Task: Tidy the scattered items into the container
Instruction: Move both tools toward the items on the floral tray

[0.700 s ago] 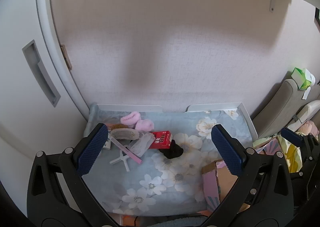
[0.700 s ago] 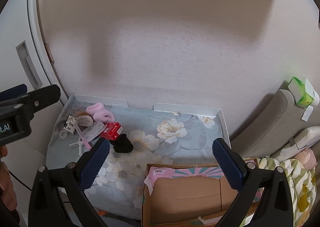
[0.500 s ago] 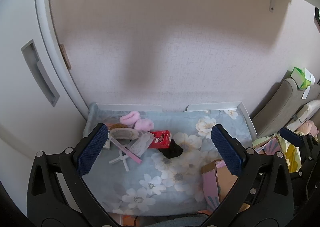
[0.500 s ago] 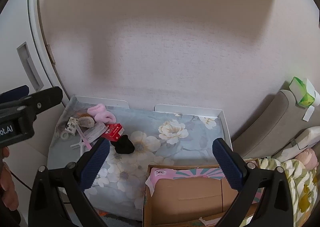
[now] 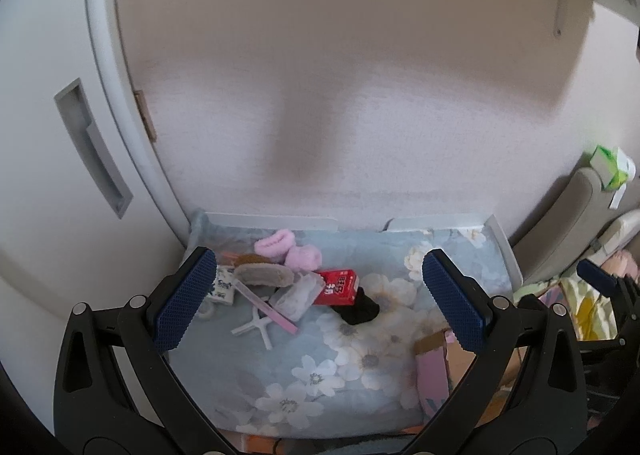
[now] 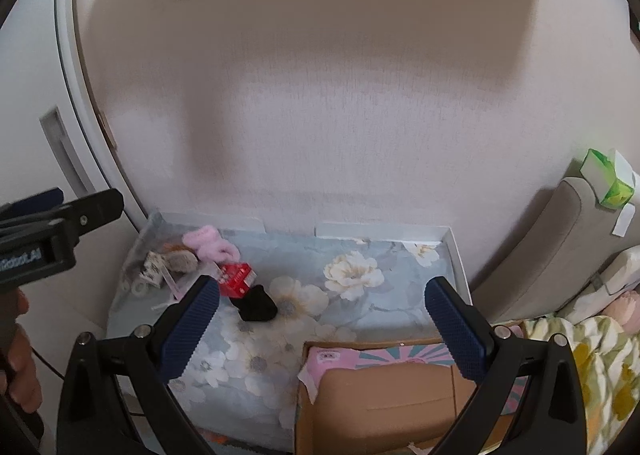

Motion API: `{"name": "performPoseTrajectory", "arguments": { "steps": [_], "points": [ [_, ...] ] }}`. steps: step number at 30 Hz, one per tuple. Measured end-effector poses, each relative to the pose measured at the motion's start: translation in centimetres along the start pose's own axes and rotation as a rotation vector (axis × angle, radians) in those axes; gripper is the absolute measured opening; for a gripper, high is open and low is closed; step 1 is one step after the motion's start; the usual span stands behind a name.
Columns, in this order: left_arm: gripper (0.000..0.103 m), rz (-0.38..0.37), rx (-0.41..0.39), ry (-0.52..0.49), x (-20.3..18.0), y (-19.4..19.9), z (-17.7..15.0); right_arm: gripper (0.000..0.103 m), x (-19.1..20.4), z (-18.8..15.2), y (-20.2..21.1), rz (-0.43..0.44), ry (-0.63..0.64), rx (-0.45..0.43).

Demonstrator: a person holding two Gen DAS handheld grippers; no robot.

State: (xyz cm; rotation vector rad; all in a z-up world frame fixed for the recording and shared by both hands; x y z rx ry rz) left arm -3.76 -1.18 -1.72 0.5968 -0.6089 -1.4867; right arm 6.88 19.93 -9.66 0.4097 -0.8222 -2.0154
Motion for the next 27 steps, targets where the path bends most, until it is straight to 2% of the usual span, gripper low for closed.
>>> {"name": "performPoseTrajectory", "arguments": {
  "steps": [3, 8, 14, 27],
  "points": [
    [0.103, -0.027, -0.004, 0.026, 0.9, 0.0, 0.3, 0.103, -0.2, -0.1, 0.2, -0.009, 0.000, -0.005],
    [0.103, -0.018, -0.008, 0.038, 2.1, -0.2, 0.7, 0.103, -0.4, -0.4, 0.0, -0.052, 0.018, 0.007],
    [0.103, -0.010, -0.010, 0.056, 3.7, -0.3, 1.1, 0.103, -0.9, -0.1, 0.0, -0.014, -0.014, 0.008],
    [0.103, 0.017, 0.016, 0.052, 5.5, -0.9, 0.3, 0.103, -0.5, -0.4, -0.8, 0.013, -0.006, 0.036]
  ]
}}
Point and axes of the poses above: each gripper's, at about its wrist camera, not at the fingertips, and y roughly against the way its jaws point, x to its left, z to its top, the point moved 3 cm from there along -y, roughly the way its jaws point, and after that the axes turned 6 degrees about z, right-handed, at the moved point
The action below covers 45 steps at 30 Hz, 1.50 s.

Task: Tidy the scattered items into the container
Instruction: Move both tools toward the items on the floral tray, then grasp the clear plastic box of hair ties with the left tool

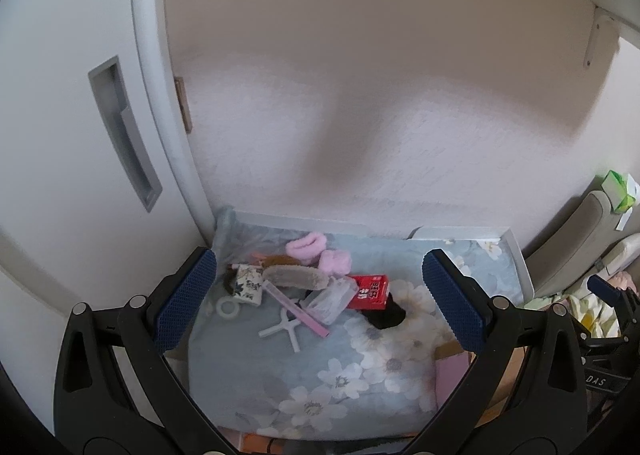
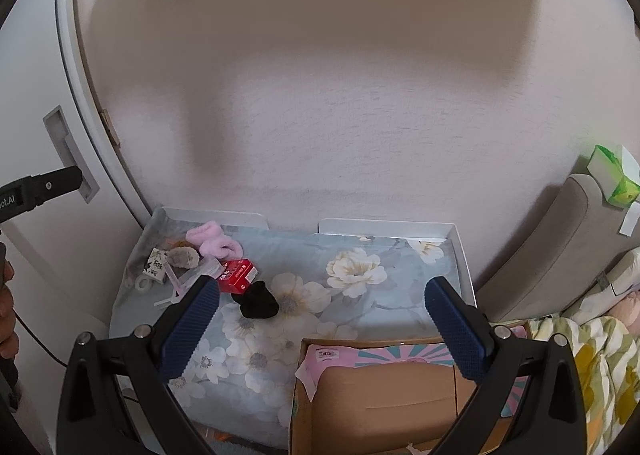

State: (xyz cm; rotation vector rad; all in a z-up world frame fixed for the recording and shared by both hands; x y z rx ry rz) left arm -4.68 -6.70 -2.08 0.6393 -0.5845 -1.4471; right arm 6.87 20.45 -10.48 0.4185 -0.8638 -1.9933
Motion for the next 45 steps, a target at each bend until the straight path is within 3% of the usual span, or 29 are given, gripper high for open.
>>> {"name": "performPoseTrajectory", "arguments": {
  "steps": [6, 11, 14, 17, 20, 23, 27, 30, 39, 45],
  "points": [
    [0.103, -0.004, 0.019, 0.016, 1.3, -0.6, -0.5, 0.103, 0.6, -0.1, -0.8, 0.022, 0.020, 0.024],
    [0.103, -0.055, 0.028, -0.092, 0.8, -2.7, -1.9, 0.103, 1.5, -0.4, -3.1, 0.118, 0.153, 0.068],
    [0.103, -0.073, 0.067, -0.190, -0.1, -5.3, -3.8, 0.103, 1.2, -0.5, -5.9, 0.176, 0.194, 0.176],
    [0.103, -0.161, 0.112, -0.214, -0.8, -8.0, -5.5, 0.103, 1.4, -0.3, -8.1, 0.220, 0.230, 0.227],
    [0.103, -0.258, 0.185, -0.187, -1.3, -12.0, -7.0, 0.103, 2.2, -0.2, -11.1, 0.280, 0.239, 0.298],
    [0.102, -0.293, 0.262, -0.146, -1.1, -15.5, -7.8, 0.103, 3.3, -0.6, -14.4, 0.291, 0.216, 0.385],
    [0.102, -0.366, 0.350, -0.089, -1.0, -19.5, -9.0, 0.103, 4.5, -1.8, -19.7, 0.316, 0.285, 0.536],
    [0.102, -0.376, 0.391, -0.093, -1.2, -21.5, -9.6, 0.103, 4.9, -2.8, -22.8, 0.326, 0.299, 0.628],
    [0.101, -0.345, 0.358, -0.279, -2.9, -23.4, -10.6, 0.103, 5.2, -5.5, -26.9, 0.319, 0.314, 0.760],
    [0.098, -0.364, 0.328, -0.359, -3.8, -23.5, -10.6, 0.103, 5.1, -6.5, -28.1, 0.341, 0.293, 0.812]
  ]
}}
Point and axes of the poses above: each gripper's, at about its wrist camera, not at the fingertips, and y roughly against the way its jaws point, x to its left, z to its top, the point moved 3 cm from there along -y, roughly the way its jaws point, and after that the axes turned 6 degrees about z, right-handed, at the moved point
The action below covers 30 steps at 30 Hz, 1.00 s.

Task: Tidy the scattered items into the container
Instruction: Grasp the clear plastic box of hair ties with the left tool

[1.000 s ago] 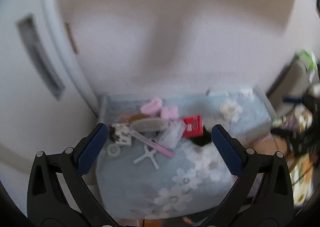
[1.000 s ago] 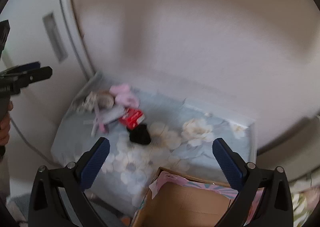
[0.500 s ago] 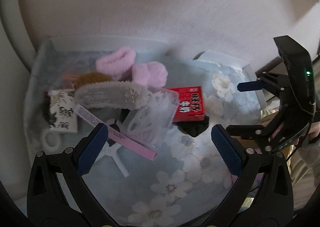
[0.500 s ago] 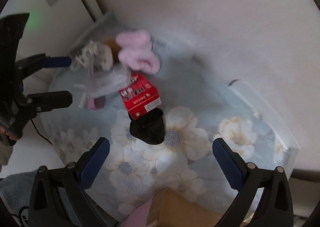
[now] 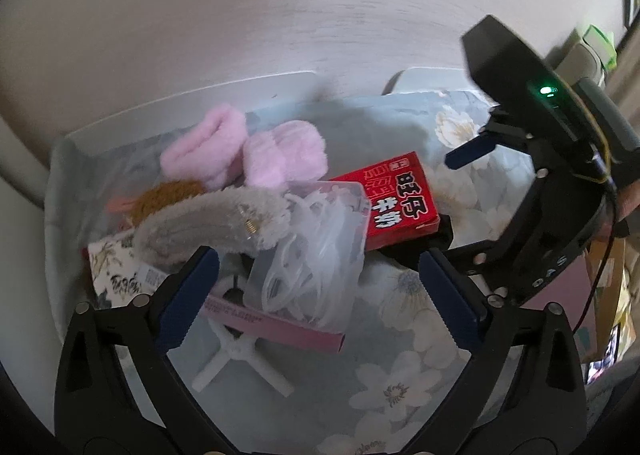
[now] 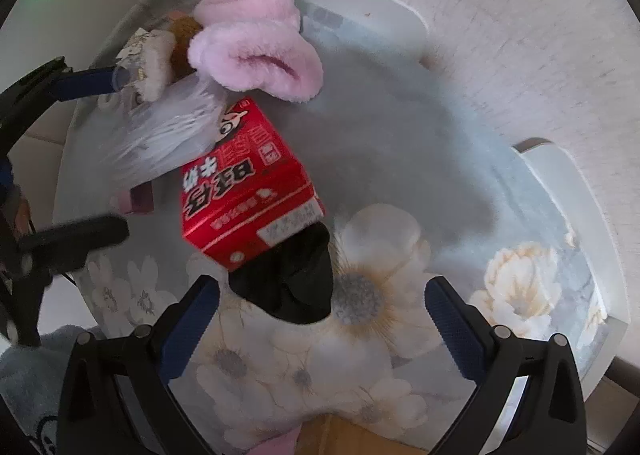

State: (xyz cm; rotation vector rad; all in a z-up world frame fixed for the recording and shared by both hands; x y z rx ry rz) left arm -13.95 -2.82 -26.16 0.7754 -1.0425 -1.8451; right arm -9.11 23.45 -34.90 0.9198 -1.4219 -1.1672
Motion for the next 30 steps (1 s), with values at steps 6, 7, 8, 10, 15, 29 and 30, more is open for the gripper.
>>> {"name": "performPoseTrajectory", "arguments": {
  "steps": [6, 7, 8, 10, 15, 29, 30],
  "points": [
    [0.085, -0.013, 0.007, 0.004, 0.4, -0.7, 0.3, 0.100, -0.2, -0.5, -0.4, -0.009, -0.018, 0.008],
    [0.081, -0.016, 0.009, 0.011, 0.6, -0.8, 0.3, 0.099, -0.3, -0.6, -0.4, -0.006, -0.026, 0.012],
    [0.078, -0.021, 0.011, 0.021, 0.9, -0.8, 0.4, 0.098, -0.5, -0.8, -0.4, -0.002, -0.033, 0.013],
    [0.076, -0.035, 0.011, 0.039, 1.2, -0.9, 0.4, 0.095, -0.7, -1.0, -0.3, 0.010, -0.043, 0.011],
    [0.061, -0.057, 0.042, 0.035, 1.5, -1.5, 0.0, 0.080, -1.0, -2.0, -0.4, 0.027, -0.056, 0.032],
    [0.054, -0.094, 0.032, 0.054, 2.0, 0.0, -0.6, 0.026, -3.1, -6.3, 1.8, 0.033, -0.151, 0.012],
    [0.054, -0.095, 0.032, 0.057, 2.0, 0.2, -0.7, 0.026, -3.3, -6.7, 2.0, 0.024, -0.153, 0.013]
  ]
}}
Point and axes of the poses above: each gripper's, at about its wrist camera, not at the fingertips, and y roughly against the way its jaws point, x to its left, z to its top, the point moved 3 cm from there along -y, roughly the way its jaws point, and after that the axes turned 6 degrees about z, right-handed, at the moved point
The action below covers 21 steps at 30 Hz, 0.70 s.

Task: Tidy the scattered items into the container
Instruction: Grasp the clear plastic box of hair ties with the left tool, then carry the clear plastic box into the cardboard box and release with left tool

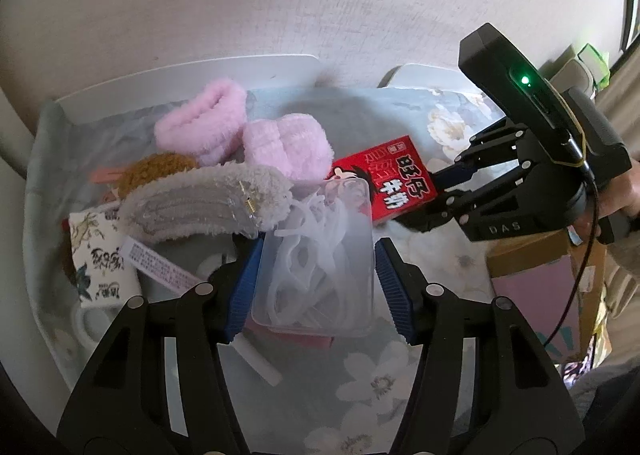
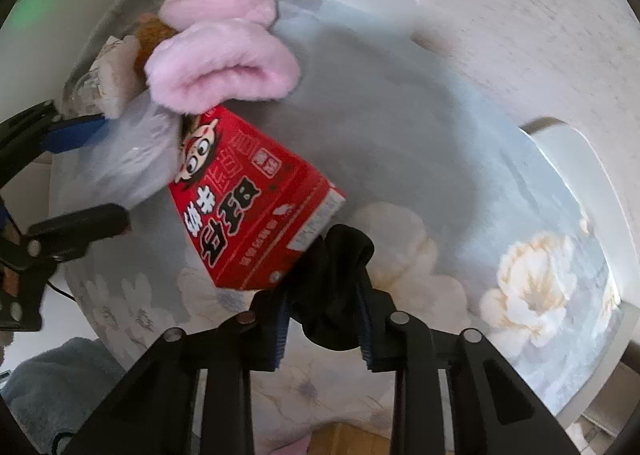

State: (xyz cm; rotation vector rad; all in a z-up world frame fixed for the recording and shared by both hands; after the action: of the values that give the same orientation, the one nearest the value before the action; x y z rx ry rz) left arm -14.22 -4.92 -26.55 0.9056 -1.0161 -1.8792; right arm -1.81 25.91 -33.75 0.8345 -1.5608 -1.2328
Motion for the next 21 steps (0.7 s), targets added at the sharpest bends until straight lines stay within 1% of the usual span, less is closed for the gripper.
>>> {"name": "performPoseTrajectory", "arguments": {
  "steps": [4, 5, 6, 11, 13, 16, 17, 20, 21],
  "points": [
    [0.054, -0.004, -0.006, 0.005, -0.7, 0.6, -0.8, 0.025, -1.1, -1.7, 1.3, -0.043, -0.002, -0.006],
    [0.054, -0.003, -0.008, 0.003, -1.4, -0.2, -0.7, 0.025, -1.4, -2.1, 1.6, -0.052, -0.005, -0.007],
    [0.054, -0.001, -0.012, 0.004, -1.6, -0.2, -0.7, 0.025, -1.9, -2.7, 2.0, -0.063, -0.012, -0.011],
    [0.054, -0.009, -0.036, 0.011, -2.5, 1.2, -1.1, 0.025, -4.5, -5.7, 4.3, -0.093, -0.073, -0.044],
    [0.054, -0.009, -0.046, 0.013, -2.7, 2.1, -1.4, 0.025, -5.5, -7.1, 5.8, -0.096, -0.098, -0.080],
    [0.054, 0.004, -0.060, 0.013, -3.3, 4.1, -1.5, 0.025, -6.6, -9.3, 8.6, -0.077, -0.133, -0.149],
    [0.054, 0.010, -0.063, 0.009, -3.6, 4.6, -1.4, 0.023, -6.9, -9.9, 9.5, -0.070, -0.142, -0.172],
    [0.054, 0.027, -0.091, -0.011, -4.8, 6.3, -0.8, 0.020, -8.1, -12.8, 13.1, -0.025, -0.182, -0.261],
    [0.054, 0.027, -0.104, -0.016, -5.4, 7.1, -0.6, 0.018, -5.4, -12.1, 14.4, -0.012, -0.195, -0.284]
  ]
}}
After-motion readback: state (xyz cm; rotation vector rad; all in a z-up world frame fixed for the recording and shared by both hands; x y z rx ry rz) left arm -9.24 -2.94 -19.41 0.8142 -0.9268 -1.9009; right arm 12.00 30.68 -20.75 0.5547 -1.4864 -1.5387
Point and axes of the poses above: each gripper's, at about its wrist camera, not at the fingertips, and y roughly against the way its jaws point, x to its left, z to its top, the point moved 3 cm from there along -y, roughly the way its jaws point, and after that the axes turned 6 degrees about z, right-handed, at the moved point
